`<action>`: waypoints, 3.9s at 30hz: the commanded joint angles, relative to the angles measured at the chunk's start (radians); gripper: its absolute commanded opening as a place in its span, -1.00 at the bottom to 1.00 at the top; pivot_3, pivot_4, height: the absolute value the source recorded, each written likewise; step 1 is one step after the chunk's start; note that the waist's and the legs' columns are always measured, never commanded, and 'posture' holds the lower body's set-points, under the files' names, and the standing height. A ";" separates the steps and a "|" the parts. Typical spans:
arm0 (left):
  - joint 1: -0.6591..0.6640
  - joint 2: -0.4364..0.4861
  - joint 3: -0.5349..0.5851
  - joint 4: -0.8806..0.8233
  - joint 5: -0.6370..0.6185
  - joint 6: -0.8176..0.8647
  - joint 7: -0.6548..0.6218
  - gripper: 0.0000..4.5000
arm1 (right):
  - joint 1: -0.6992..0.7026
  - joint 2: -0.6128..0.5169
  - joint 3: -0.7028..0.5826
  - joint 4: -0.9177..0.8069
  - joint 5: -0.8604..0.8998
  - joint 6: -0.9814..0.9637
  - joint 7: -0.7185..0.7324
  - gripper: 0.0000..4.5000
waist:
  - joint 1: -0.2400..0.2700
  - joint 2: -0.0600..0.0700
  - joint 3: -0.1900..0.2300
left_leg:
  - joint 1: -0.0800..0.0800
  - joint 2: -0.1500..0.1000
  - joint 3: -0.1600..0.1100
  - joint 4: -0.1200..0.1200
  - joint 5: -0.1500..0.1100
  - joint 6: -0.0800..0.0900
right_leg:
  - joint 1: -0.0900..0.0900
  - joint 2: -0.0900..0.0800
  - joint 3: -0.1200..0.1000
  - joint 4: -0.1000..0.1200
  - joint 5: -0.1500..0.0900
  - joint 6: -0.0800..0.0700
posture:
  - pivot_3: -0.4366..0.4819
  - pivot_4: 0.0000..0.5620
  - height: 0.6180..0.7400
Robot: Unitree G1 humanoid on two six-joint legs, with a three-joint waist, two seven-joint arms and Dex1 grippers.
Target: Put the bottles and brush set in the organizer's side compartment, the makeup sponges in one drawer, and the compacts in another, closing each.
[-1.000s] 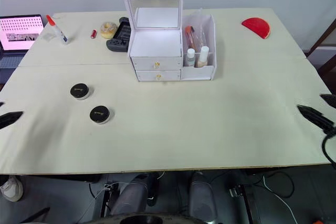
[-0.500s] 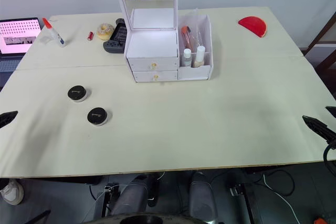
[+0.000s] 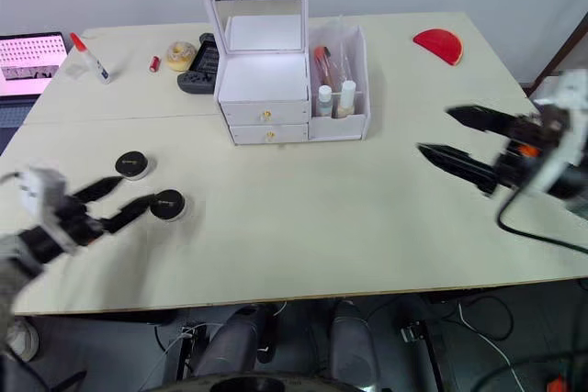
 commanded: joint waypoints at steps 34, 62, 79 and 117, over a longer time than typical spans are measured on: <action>-0.640 -0.706 -0.622 0.798 0.669 -0.512 0.829 0.99 | -0.371 0.156 0.344 0.163 -0.117 -0.009 0.189 1.00 | 0.047 -0.001 0.000 | -0.003 0.000 0.009 0.011 -0.001 0.002 | 0.001 0.003 0.001 0.001 0.007 0.007 | -0.05 -0.47 0.95; -0.714 -0.730 -0.570 0.919 0.693 -0.609 0.866 0.99 | -0.297 0.040 0.311 0.212 -0.228 -0.117 0.265 1.00 | 0.048 -0.001 0.000 | -0.003 0.000 0.009 0.011 -0.001 0.002 | 0.001 0.002 0.001 0.001 0.008 0.008 | -0.05 -0.47 0.95; -0.757 -0.731 -0.572 0.972 0.685 -0.652 0.858 0.45 | -0.283 0.040 0.302 0.159 -0.214 -0.085 0.238 1.00 | 0.048 -0.001 0.000 | -0.003 0.000 0.009 0.011 -0.001 0.002 | 0.001 0.002 0.001 0.001 0.008 0.008 | -0.05 -0.47 0.95; -0.756 -0.734 -0.569 0.924 0.667 -0.632 0.832 0.54 | -0.281 0.040 0.296 0.139 -0.203 -0.062 0.211 1.00 | 0.048 -0.001 0.000 | -0.003 0.000 0.009 0.011 -0.001 0.002 | 0.001 0.002 0.001 0.001 0.008 0.008 | -0.05 -0.47 0.95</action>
